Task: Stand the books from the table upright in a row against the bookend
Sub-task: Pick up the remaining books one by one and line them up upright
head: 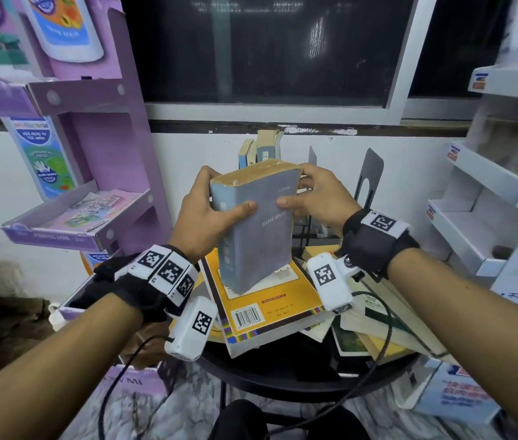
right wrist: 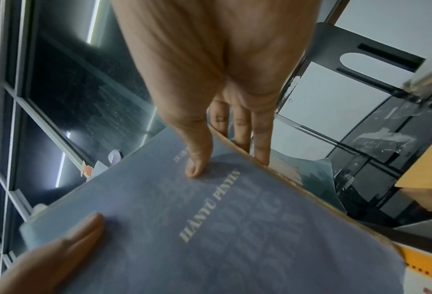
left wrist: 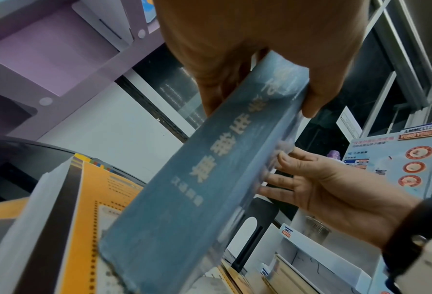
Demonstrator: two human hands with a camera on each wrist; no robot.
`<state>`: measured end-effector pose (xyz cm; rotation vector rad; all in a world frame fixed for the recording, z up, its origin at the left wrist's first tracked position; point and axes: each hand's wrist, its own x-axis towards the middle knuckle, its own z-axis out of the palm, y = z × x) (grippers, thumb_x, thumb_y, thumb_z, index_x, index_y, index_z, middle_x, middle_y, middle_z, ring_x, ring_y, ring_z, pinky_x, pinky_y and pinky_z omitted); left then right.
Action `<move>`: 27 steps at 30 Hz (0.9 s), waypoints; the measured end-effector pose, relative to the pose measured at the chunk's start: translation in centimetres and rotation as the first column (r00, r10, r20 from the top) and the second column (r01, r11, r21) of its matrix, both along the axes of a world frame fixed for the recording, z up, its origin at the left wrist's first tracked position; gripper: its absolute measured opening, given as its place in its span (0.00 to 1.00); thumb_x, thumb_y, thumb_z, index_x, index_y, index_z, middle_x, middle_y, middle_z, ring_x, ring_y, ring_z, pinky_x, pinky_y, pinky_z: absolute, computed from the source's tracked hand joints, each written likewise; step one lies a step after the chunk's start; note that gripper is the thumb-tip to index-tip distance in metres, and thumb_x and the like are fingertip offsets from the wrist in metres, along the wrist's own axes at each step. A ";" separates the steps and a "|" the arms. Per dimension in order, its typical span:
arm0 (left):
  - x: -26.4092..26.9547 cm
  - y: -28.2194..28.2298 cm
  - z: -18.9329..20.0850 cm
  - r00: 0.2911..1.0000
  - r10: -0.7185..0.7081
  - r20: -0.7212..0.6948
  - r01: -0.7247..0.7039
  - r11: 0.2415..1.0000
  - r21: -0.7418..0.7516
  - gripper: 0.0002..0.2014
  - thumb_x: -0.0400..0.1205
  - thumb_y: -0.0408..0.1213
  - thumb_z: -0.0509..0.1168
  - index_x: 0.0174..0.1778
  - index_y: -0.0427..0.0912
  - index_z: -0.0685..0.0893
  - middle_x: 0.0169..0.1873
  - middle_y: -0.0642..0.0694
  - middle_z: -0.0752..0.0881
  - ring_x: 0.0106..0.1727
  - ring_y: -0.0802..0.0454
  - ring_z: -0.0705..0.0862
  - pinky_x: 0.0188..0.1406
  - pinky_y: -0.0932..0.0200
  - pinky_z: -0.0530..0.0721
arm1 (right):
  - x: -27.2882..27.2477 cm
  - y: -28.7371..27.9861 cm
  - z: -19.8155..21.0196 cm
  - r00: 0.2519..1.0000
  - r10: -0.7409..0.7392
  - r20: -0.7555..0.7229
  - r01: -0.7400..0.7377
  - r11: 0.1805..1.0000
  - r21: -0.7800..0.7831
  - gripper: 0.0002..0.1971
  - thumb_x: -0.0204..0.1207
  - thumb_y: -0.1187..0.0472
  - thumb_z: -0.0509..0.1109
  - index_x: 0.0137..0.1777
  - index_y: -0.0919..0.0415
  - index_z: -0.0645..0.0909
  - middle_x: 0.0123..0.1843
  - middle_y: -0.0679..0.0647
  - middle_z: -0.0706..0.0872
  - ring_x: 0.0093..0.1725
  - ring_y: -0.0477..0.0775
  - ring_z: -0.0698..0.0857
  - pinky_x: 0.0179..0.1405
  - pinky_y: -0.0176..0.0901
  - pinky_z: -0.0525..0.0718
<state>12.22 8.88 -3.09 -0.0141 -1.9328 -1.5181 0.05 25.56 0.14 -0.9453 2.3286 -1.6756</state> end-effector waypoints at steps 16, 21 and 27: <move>-1.0 -0.8 2.6 0.942 -0.219 0.253 0.189 0.972 0.136 0.28 0.76 0.60 0.57 0.67 0.48 0.82 0.58 0.45 0.87 0.58 0.45 0.84 0.64 0.45 0.74 | 1.5 -0.4 -0.2 0.942 -0.162 -0.294 0.189 0.980 0.066 0.27 0.68 0.57 0.81 0.60 0.52 0.68 0.55 0.50 0.79 0.52 0.52 0.83 0.52 0.46 0.84; -2.1 -1.1 3.5 0.922 -0.270 0.277 0.213 0.952 0.221 0.30 0.63 0.51 0.68 0.61 0.42 0.77 0.46 0.43 0.82 0.43 0.49 0.81 0.46 0.54 0.76 | 3.2 -0.3 -0.5 0.984 -0.021 -0.179 0.034 0.997 0.070 0.31 0.71 0.50 0.77 0.72 0.53 0.70 0.67 0.48 0.78 0.60 0.48 0.82 0.58 0.46 0.83; -2.9 -0.8 3.6 0.915 -0.278 0.294 0.203 0.944 0.260 0.29 0.67 0.46 0.66 0.66 0.52 0.72 0.55 0.41 0.81 0.49 0.45 0.82 0.47 0.50 0.78 | 4.5 -0.8 0.1 0.980 0.152 -0.132 -0.133 0.980 0.145 0.58 0.53 0.29 0.78 0.82 0.50 0.60 0.78 0.47 0.71 0.71 0.47 0.75 0.67 0.50 0.80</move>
